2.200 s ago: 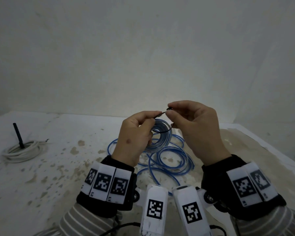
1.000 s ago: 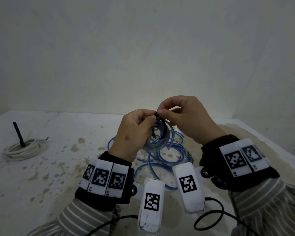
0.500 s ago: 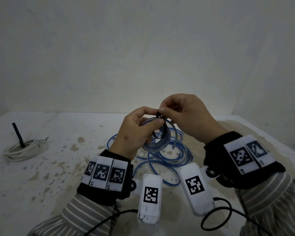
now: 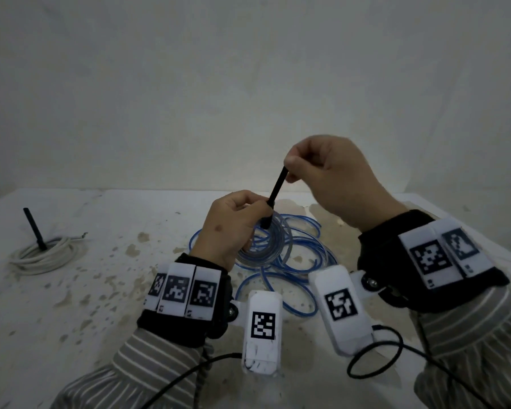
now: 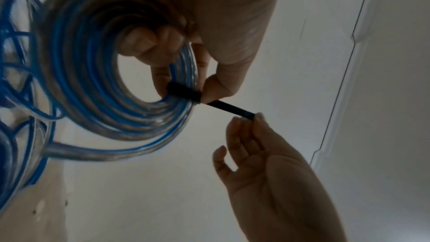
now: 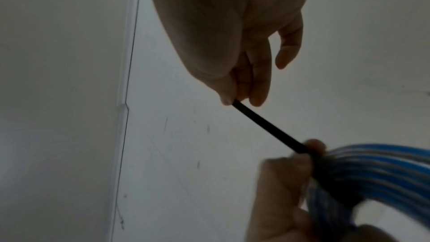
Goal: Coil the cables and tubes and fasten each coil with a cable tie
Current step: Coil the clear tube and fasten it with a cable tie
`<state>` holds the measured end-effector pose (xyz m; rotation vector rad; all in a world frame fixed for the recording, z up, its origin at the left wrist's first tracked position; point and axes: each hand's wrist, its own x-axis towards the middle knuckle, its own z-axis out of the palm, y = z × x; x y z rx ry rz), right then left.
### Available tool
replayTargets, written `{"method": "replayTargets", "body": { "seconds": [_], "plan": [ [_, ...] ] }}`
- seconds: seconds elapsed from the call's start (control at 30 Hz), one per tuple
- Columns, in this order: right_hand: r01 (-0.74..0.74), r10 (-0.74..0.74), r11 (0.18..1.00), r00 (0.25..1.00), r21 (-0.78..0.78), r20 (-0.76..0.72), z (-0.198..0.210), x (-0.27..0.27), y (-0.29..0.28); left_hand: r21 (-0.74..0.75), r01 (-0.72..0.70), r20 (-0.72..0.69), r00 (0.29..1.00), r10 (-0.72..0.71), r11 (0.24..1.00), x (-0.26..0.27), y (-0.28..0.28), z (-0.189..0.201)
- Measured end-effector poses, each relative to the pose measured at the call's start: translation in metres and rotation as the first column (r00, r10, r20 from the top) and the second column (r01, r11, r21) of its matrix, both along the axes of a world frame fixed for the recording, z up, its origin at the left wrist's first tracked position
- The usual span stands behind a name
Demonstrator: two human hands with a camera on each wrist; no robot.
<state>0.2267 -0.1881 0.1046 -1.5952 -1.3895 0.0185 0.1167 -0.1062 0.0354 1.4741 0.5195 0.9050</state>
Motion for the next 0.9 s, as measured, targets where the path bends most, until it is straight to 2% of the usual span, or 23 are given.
{"method": "replayTargets", "body": {
  "seconds": [0.1,0.2,0.33,0.43,0.53,0.63,0.73,0.8,0.83,0.9],
  "plan": [
    [0.025,-0.023,0.998,0.999,0.051,-0.045,0.009,0.0,-0.002,-0.007,0.007,-0.001,1.0,-0.007,1.0,0.001,0.0,0.0],
    [-0.009,0.018,0.996,0.996,0.093,-0.091,0.009,-0.001,-0.005,-0.037,-0.004,0.042,0.999,0.005,0.999,0.0,0.002,0.004],
    [-0.233,0.216,0.971,0.951,-0.051,-0.221,-0.005,-0.002,-0.011,-0.12,0.019,0.118,0.993,-0.005,0.993,-0.001,0.004,0.004],
    [-0.261,0.248,0.956,0.963,-0.134,-0.108,-0.018,0.0,-0.011,-0.166,0.067,0.151,0.988,-0.042,0.984,-0.001,0.003,0.005],
    [-0.171,0.168,0.983,0.984,-0.059,-0.057,-0.019,0.003,-0.011,-0.172,0.111,0.139,0.986,-0.087,0.979,0.003,-0.004,0.005],
    [-0.175,0.169,0.984,0.962,-0.009,-0.214,-0.014,0.001,-0.014,-0.15,0.165,0.104,0.983,-0.151,0.975,0.006,-0.01,0.006],
    [-0.223,0.202,0.975,0.864,0.009,-0.46,-0.014,0.001,-0.011,-0.146,0.178,0.073,0.983,-0.168,0.973,0.005,-0.012,0.008],
    [-0.218,0.162,0.976,0.793,-0.025,-0.587,-0.015,0.003,-0.005,-0.156,0.166,0.052,0.986,-0.16,0.974,0.005,-0.013,0.009],
    [-0.208,0.13,0.977,0.776,-0.056,-0.617,-0.014,0.004,-0.002,-0.154,0.16,0.04,0.987,-0.155,0.975,0.006,-0.012,0.009],
    [-0.171,0.048,0.975,0.793,-0.146,-0.607,-0.009,0.005,0.004,-0.134,0.15,0.013,0.989,-0.15,0.98,0.006,-0.012,0.011]
  ]
}}
